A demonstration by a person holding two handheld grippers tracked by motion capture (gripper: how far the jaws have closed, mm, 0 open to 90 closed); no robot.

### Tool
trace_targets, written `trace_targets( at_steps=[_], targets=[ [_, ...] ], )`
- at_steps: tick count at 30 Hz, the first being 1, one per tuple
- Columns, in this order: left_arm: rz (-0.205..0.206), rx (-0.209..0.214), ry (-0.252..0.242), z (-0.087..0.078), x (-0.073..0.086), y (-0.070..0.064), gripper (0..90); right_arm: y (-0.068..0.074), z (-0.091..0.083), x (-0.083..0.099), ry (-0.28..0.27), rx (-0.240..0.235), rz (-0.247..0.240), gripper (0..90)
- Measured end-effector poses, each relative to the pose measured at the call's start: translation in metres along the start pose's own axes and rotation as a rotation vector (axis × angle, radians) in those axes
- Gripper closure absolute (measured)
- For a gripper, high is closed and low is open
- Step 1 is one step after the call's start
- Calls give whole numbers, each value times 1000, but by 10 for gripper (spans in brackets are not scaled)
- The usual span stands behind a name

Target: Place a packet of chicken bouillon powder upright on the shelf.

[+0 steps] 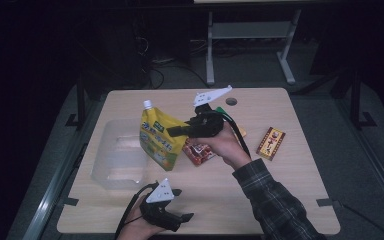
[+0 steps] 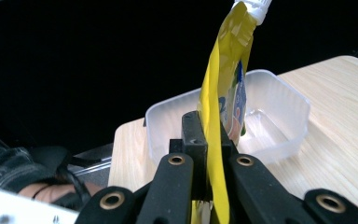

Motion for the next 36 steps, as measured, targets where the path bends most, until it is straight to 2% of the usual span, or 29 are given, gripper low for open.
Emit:
trace_targets(
  at_steps=[8,20,28,31,36],
  targets=[
    [-5,5,6,1,1,3,174,3,24,-19,8,-25,-8,900],
    [4,11,3,4,1,5,175,9,62,-37,20,-67,-17,900],
    [-8,14,1,3,1,4,175,15,85,-41,55,-85,-16,900],
    [-6,15,2,3,1,4,175,17,92,-43,51,-96,-16,900],
    [-3,16,7,3,1,3,175,20,104,-41,78,-111,-21,900]
  ],
)
Point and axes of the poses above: each handheld gripper's, and its own axes: z roughly forward along the jaws, x roughly out of its underside, y roughly to its left, the point moved 5 cm from there along z, roughly forward along the jaws, and after that the axes turned 1 degree about x, right-handed, at the moved point
